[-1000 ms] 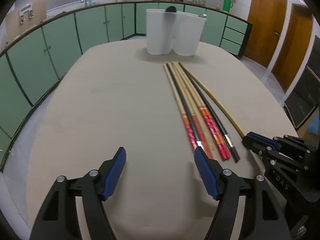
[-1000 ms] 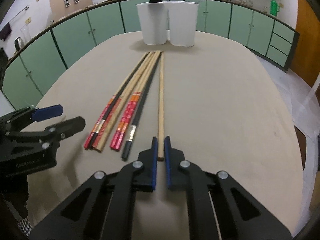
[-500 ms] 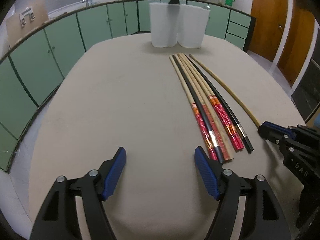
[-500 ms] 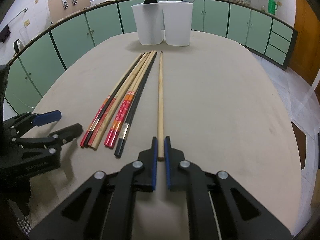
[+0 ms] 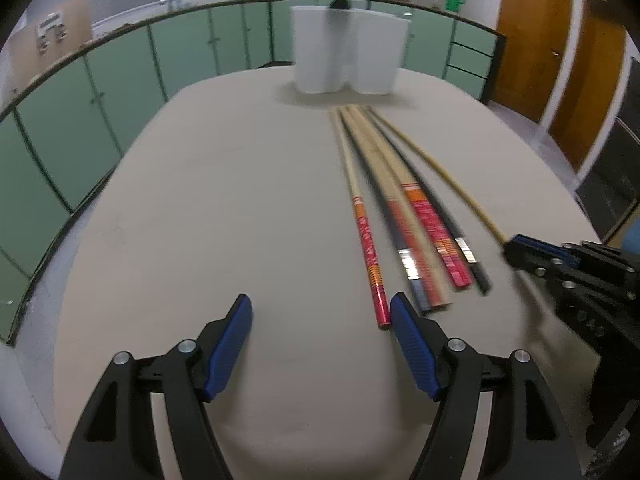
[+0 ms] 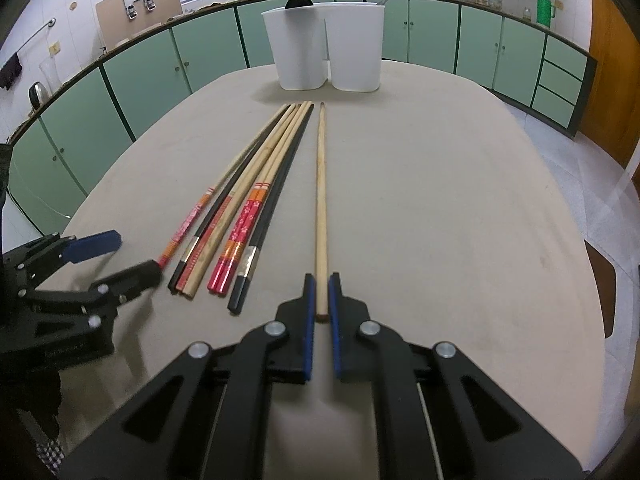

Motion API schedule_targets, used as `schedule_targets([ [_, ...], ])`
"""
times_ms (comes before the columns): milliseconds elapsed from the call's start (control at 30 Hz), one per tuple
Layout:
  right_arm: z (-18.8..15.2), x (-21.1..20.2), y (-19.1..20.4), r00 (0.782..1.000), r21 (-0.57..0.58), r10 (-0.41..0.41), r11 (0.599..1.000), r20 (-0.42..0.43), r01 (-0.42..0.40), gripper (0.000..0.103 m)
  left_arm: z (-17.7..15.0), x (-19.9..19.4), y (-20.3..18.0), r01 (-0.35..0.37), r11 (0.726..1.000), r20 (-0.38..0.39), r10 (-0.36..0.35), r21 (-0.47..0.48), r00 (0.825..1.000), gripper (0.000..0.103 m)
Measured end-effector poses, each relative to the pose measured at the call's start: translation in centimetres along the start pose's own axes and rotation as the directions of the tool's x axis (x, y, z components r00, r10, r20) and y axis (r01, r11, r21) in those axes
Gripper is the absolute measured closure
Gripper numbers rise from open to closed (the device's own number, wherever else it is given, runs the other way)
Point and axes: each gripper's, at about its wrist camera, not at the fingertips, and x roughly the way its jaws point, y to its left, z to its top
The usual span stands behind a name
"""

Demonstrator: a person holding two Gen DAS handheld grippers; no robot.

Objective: Organize utensils
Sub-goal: 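Grasp a red-patterned chopstick with the left tool, then lift both chopsticks and drop them into the white holder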

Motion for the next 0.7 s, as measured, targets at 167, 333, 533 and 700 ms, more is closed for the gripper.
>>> schedule_targets([
  [167,-0.1,-0.1,0.1,1.0,-0.013,0.001,1.0,0.005,-0.001,0.093,-0.1,-0.3,0.1,0.01,1.0,0.006,-0.01,-0.014,1.0,0.033],
  [333,-0.2,-0.1,0.1,1.0,-0.017,0.007,1.0,0.003,-0.007,0.094,-0.1,0.1,-1.0,0.006,1.0,0.024,-0.007,0.009,1.0,0.043],
  [533,0.0,-0.1,-0.5,0.999,0.009,0.038,0.999,0.004,-0.038,0.097,0.1,0.0,-1.1,0.026,1.0,0.042,-0.027,0.012,0.999,0.093],
  [700,0.3,-1.1,-0.6,0.999,0.0,0.041,0.999,0.02,-0.041,0.097,0.6,-0.6,-0.9,0.052,0.999,0.055,-0.051,-0.015,0.997,0.097],
])
